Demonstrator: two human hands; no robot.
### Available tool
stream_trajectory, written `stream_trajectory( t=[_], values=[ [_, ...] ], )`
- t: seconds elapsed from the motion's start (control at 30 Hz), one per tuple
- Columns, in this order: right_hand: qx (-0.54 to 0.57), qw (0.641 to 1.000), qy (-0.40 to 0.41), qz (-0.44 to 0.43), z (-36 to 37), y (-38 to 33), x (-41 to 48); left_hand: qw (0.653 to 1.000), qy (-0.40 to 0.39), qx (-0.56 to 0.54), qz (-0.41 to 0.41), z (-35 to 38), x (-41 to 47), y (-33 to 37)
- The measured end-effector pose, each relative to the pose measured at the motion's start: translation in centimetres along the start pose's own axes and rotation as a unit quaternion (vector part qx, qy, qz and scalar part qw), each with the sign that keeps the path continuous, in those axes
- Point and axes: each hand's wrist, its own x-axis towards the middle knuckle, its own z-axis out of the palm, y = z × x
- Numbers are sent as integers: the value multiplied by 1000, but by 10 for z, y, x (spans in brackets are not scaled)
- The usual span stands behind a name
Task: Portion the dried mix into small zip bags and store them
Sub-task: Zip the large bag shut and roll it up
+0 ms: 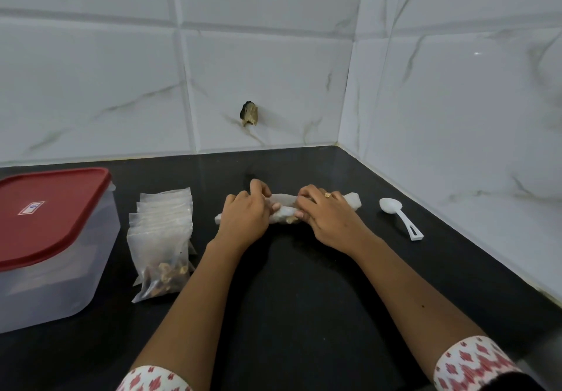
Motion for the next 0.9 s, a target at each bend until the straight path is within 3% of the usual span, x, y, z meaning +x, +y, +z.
stream_trajectory(
  t=[0.13,0.27,0.43,0.53,0.7,0.8,0.9],
  values=[
    [32,999,16,9,1,1,2,996,65,-48,-44,0,-1,-4],
    [7,1000,16,-14,3,2,3,994,6,35,-107,3,-3,-11],
    [-11,998,-16,-61,-5,8,1,995,9,26,-99,4,-2,-10],
    [-78,993,-14,-85,-4,8,-1,995,14,20,-96,3,-1,-10],
    [-91,992,8,-89,-4,1,-3,989,21,-13,-149,-2,-2,-1],
    [-56,997,-22,-40,-18,-13,-7,971,102,-87,-197,-6,-3,2],
    [64,981,-149,109,-37,-20,0,917,246,-228,-215,-7,-4,14]
  ],
)
